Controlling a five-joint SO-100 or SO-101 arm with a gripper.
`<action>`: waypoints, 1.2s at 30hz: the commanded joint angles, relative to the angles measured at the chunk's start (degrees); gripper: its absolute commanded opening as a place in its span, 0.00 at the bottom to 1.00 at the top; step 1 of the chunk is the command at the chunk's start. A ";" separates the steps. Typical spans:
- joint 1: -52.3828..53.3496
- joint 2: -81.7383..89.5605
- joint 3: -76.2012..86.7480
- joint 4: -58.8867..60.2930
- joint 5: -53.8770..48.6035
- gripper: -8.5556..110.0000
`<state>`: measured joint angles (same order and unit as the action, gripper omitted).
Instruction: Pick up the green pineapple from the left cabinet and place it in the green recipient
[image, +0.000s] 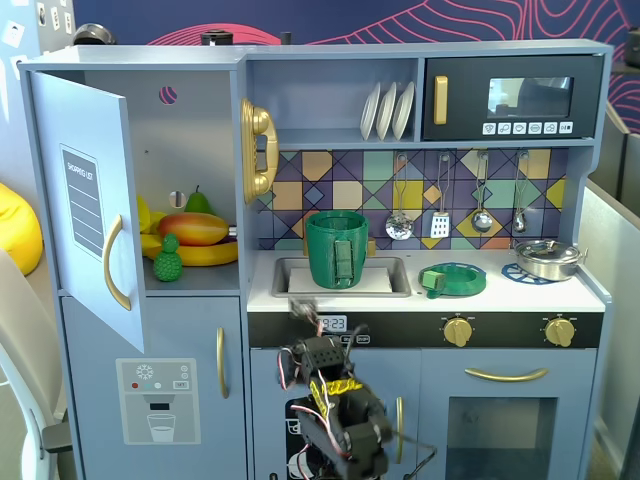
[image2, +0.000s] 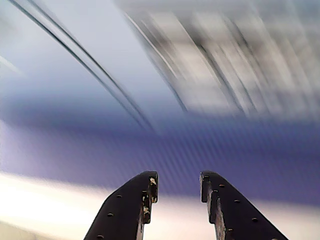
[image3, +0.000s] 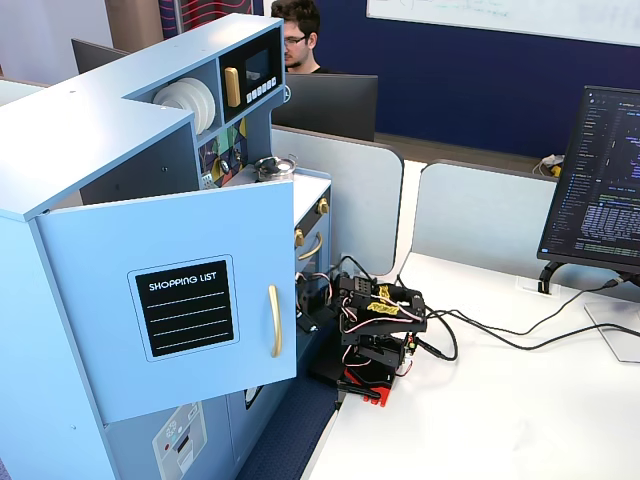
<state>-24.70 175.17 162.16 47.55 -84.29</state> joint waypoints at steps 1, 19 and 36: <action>-7.73 -6.94 -10.20 -22.85 -8.00 0.07; -21.71 -23.12 -25.14 -42.19 -7.12 0.37; -15.29 -49.83 -35.51 -63.11 -10.90 0.40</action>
<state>-41.48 128.32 132.80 -12.13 -95.62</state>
